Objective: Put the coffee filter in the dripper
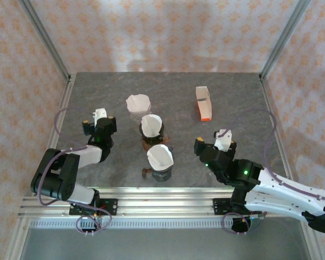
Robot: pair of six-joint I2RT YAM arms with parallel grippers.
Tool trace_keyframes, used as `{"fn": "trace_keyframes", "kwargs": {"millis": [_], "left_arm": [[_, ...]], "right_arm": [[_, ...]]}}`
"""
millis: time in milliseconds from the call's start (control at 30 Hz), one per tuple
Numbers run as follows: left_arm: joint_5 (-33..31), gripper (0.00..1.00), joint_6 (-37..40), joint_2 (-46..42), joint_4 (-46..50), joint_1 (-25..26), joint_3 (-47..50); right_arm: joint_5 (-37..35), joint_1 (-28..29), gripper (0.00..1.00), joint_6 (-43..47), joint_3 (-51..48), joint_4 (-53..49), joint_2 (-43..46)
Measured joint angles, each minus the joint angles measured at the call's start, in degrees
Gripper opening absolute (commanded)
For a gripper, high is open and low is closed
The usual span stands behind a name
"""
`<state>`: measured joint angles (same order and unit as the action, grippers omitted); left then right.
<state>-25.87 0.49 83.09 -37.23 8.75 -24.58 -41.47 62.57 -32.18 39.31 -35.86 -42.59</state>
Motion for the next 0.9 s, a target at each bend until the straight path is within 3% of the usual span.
{"fn": "trace_keyframes", "kwargs": {"millis": [167,333,567,733,900], "left_arm": [[5.7,1.0,-0.4,3.9,-10.4,-3.7,5.0],[9.0,1.0,-1.0,4.6,-12.4,-5.2,4.9],[10.3,1.0,-1.0,4.6,-13.4,-5.1,4.4],[10.5,1.0,-1.0,4.6,-13.6,-5.1,4.4],[10.5,1.0,-1.0,4.6,-13.6,-5.1,4.4]], "right_arm": [[-3.2,-0.9,1.0,-2.8,-0.1,-0.4,-1.4],[-5.6,-2.6,1.0,-5.0,-0.1,-1.4,-6.0],[-6.3,-12.9,1.0,-6.8,3.1,-4.1,-16.9],[-3.8,-19.9,1.0,-0.8,3.0,4.7,-17.1],[5.2,-31.3,1.0,10.7,1.0,19.8,-16.1]]}}
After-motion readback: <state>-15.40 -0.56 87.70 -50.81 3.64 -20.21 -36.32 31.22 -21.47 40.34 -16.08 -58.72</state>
